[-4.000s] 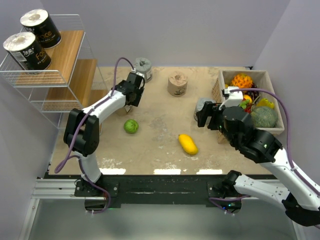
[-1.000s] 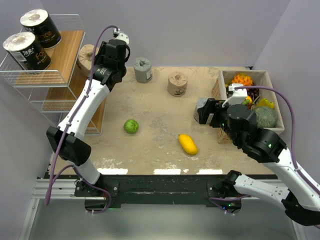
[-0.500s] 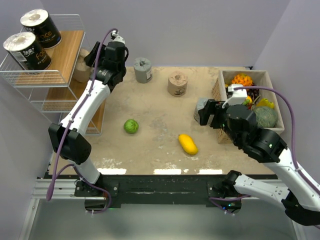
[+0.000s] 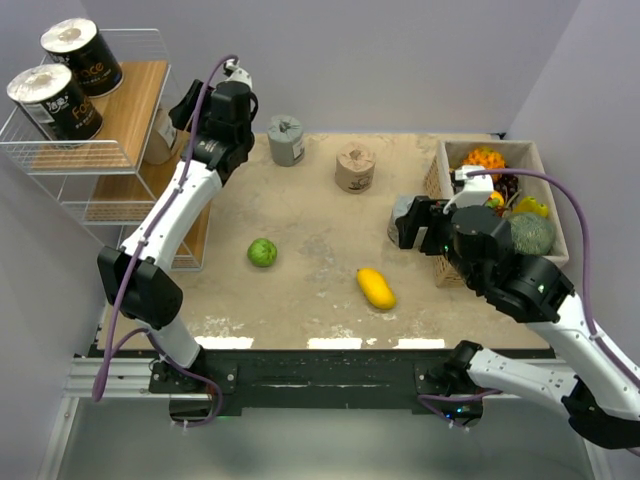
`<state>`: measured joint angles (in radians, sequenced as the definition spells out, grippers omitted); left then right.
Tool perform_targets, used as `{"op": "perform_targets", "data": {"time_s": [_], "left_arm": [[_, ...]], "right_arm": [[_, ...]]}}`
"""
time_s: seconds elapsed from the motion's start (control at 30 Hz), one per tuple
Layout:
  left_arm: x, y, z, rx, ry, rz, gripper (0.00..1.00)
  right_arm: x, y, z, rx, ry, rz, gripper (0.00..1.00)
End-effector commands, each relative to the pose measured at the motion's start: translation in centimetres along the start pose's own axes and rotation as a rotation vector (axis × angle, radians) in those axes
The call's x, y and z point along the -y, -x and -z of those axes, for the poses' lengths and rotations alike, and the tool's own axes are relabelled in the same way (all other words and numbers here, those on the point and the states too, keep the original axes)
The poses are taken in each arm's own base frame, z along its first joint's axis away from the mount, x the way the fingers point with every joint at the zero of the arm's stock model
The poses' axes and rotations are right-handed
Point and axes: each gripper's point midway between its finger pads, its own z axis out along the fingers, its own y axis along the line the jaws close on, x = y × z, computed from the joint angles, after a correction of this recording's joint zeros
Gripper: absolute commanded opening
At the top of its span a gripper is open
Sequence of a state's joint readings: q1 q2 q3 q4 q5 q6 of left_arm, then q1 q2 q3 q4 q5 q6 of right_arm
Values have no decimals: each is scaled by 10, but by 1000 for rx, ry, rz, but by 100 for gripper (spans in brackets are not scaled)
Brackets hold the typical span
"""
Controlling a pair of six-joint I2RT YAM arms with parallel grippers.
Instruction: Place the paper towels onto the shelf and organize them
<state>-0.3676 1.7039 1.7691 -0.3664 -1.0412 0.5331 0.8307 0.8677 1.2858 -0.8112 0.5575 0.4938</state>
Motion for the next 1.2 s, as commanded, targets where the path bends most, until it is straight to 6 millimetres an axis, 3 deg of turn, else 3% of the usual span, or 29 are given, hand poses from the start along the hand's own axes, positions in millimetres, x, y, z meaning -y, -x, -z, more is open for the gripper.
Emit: {"op": "perform_targets", "data": {"time_s": [0.0,0.23,0.6,0.73,0.87,1.17], "left_arm": [[-1,3,8,34,-38,47,59],[12,-19,-10,-4,-37,6,47],[8,-38,-43,-78,18,9,43],[8,-54,-57,-126,40,6,43],[5,-63,-64,-145,52,24,43],[1,-62,-66,-141,60,30,43]], "right_arm": [[-10,14,0,15,24,-19,81],[-14,18,3,20,42,-22,81],[-16,22,4,18,47,1,81],[-17,24,3,19,48,2,81],[-21,21,0,6,55,2,81],[-23,18,-5,-3,53,9,81]]}}
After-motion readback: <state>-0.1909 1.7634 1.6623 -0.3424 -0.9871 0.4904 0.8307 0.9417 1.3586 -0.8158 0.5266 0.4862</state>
